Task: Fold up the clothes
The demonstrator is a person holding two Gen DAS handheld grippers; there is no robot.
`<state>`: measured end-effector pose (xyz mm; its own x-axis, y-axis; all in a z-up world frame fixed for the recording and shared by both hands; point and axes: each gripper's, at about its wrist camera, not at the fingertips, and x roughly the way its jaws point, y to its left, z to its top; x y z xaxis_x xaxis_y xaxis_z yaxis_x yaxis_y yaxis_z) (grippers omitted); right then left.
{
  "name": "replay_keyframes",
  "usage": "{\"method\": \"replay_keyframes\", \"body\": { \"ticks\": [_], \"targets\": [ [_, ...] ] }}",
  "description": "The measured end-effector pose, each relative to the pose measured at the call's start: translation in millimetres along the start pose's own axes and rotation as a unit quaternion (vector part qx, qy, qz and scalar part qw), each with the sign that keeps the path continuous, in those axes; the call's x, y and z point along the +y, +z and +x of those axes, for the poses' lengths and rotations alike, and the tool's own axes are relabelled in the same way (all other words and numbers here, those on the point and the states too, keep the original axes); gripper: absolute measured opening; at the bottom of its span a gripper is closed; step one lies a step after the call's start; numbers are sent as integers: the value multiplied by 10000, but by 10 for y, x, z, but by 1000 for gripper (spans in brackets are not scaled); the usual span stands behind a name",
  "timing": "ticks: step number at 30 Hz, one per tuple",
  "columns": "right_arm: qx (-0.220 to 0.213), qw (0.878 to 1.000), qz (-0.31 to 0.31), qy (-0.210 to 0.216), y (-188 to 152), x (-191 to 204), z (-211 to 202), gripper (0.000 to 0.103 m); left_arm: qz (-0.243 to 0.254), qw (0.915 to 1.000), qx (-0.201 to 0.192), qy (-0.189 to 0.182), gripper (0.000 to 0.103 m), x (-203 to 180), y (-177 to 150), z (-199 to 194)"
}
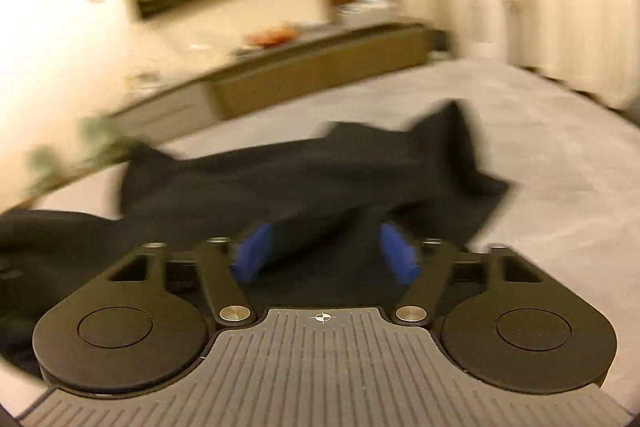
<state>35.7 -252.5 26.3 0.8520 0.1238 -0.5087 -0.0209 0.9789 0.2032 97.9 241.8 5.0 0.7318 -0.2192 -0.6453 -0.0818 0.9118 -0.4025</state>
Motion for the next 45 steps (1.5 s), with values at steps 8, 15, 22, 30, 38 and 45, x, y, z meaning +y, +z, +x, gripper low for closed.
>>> {"method": "replay_keyframes", "body": {
  "ticks": [8, 15, 22, 30, 38, 45],
  "targets": [
    [674, 9882, -1118, -801, -296, 44, 202, 96, 68, 9997, 80, 212, 10, -18, -49, 73],
    [1037, 9895, -945, -351, 237, -373, 417, 1, 797, 9949, -527, 333, 7, -230, -77, -7],
    [-397, 9719, -1987, -1194, 1400, -728, -709, 1, 1393, 9717, -1240, -1451, 8, -413, -395, -1099],
    [1230, 9543, -2024, -1824, 1062, -1425, -333, 62, 2342, 9617, 376, -1373, 29, -662, -996, -1006],
    [83, 9981, -299, -539, 1454, -1255, 58, 100, 724, 9920, -247, -1004, 52, -458, 55, -661],
    [893, 9910, 547, -836, 1154, -1481, 1312, 93, 624, 9968, 492, 62, 63, -1076, 752, 986]
  ]
}}
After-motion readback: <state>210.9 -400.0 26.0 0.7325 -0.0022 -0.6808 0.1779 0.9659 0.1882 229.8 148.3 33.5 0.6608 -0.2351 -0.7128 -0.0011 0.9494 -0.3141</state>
